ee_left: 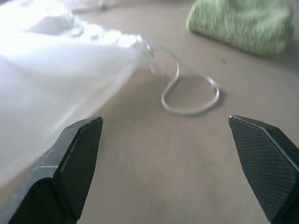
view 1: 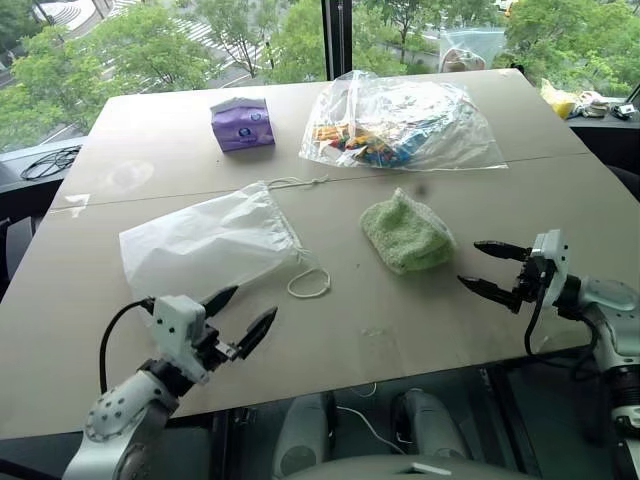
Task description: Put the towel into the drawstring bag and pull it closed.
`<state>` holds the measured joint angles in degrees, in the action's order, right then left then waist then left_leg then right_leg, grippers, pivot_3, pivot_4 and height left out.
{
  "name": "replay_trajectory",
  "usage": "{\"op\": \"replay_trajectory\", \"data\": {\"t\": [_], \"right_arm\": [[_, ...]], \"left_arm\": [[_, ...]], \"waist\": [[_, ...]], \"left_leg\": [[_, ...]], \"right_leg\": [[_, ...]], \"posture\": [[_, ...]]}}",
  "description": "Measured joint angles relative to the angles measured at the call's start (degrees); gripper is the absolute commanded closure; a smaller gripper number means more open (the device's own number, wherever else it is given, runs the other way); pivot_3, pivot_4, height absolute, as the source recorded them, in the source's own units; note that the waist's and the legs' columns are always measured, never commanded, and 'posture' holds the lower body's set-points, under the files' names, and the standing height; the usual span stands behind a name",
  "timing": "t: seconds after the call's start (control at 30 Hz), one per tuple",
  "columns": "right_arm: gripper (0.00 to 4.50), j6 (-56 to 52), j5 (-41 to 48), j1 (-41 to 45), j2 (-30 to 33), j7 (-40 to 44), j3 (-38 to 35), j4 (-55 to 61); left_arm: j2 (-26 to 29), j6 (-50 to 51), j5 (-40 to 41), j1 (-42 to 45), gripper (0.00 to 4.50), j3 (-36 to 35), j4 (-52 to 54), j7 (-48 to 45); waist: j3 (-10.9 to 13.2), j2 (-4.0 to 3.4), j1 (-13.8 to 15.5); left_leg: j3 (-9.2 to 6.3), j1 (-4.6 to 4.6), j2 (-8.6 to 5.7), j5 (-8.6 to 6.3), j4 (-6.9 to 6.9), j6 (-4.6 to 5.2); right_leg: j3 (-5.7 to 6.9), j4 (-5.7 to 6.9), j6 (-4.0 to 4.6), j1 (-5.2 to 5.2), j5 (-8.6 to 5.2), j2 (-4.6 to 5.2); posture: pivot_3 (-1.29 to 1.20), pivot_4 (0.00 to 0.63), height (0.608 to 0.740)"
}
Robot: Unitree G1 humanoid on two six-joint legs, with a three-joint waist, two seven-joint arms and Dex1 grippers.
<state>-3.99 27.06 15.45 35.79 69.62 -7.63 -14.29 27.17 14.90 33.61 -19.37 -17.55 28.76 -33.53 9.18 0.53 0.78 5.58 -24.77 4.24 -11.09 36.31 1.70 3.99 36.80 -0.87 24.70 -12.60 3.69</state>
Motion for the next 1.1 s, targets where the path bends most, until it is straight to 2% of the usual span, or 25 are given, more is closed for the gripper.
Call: {"op": "replay_trajectory", "data": {"t": [0.07, 0.1, 0.13, 0.37, 0.47, 0.6, 0.87, 1.1], "right_arm": [[0.01, -1.48, 1.05, 1.36, 0.21, 0.03, -0.12, 1.13], [0.01, -2.71, 1.42, 3.25, 0.88, 0.21, -0.14, 1.95], [0.01, -2.94, 1.62, 4.08, 1.09, 0.32, -0.19, 2.48], [0.01, -5.09, 3.03, 8.83, 1.65, 1.89, 0.25, 5.81], [0.01, -5.9, 3.58, 9.47, 1.28, 1.95, 0.66, 6.85], [0.01, -6.28, 3.72, 11.66, 0.0, 1.93, 0.81, 6.78], [0.01, -5.78, 3.42, 11.0, 0.16, 2.67, 0.88, 6.39], [0.01, -5.55, 2.37, 10.93, 0.57, 3.26, 0.91, 5.23]], "left_arm": [[-0.5, 2.39, 1.57, 3.9, 0.06, -0.14, 0.52, 2.96], [-1.48, 6.21, 1.53, 9.77, 0.06, 0.76, 0.85, 8.14], [-1.6, 7.45, 1.0, 11.76, 0.06, 1.4, 1.22, 10.14], [-6.6, 24.85, -17.9, 33.74, 0.06, 14.46, -3.06, 34.52], [-7.83, 27.32, -24.24, 37.22, 0.06, 18.72, -5.86, 39.33], [-14.23, 33.0, -34.0, 44.45, 0.06, 23.17, -13.96, 48.11], [-19.05, 41.54, -41.46, 46.39, 0.06, 23.26, -18.0, 53.12], [-21.83, 42.48, -43.69, 46.37, 0.06, 21.8, -19.8, 53.25]], "waist": [[0.0, -0.01, 0.0], [0.03, -0.01, 0.08], [0.02, 0.03, 0.06], [0.07, 0.14, 0.13], [0.12, 0.22, -0.09], [0.17, 0.29, 0.17], [0.19, 0.32, 0.05], [0.2, 0.33, 0.06]], "left_leg": [[-0.03, 0.02, -0.01, 0.01, 0.09, 0.01], [-0.05, -0.01, -0.04, 0.02, 0.15, 0.03], [-0.03, -0.02, -0.06, 0.03, 0.2, 0.04], [-0.02, 0.01, -0.16, 0.16, 0.28, 0.26], [-0.01, 0.02, -0.05, 0.12, 0.15, 0.2], [-0.01, -0.02, -0.07, 0.12, 0.17, 0.19], [-0.04, 0.0, -0.07, 0.12, 0.22, 0.19], [-0.04, -0.01, -0.08, 0.12, 0.25, 0.19]], "right_leg": [[0.0, 0.03, -0.01, -0.07, 0.01, -0.04], [0.01, 0.05, -0.04, -0.11, 0.03, -0.06], [-0.04, 0.05, -0.11, -0.14, 0.09, -0.11], [-0.25, 0.04, -0.37, -0.41, 0.26, -0.46], [-0.35, 0.03, -0.17, -0.33, 0.36, -0.62], [-0.23, 0.03, -0.35, -0.35, 0.26, -0.66], [-0.3, 0.05, -0.32, -0.35, 0.29, -0.63], [-0.29, 0.06, -0.21, -0.36, 0.35, -0.6]], "posture": [[0.0, 0.15, 0.74], [0.0, 0.15, 0.74], [0.0, 0.15, 0.74], [0.0, 0.15, 0.74], [0.0, 0.15, 0.74], [0.0, 0.15, 0.74], [0.0, 0.15, 0.74], [0.0, 0.15, 0.74]]}}
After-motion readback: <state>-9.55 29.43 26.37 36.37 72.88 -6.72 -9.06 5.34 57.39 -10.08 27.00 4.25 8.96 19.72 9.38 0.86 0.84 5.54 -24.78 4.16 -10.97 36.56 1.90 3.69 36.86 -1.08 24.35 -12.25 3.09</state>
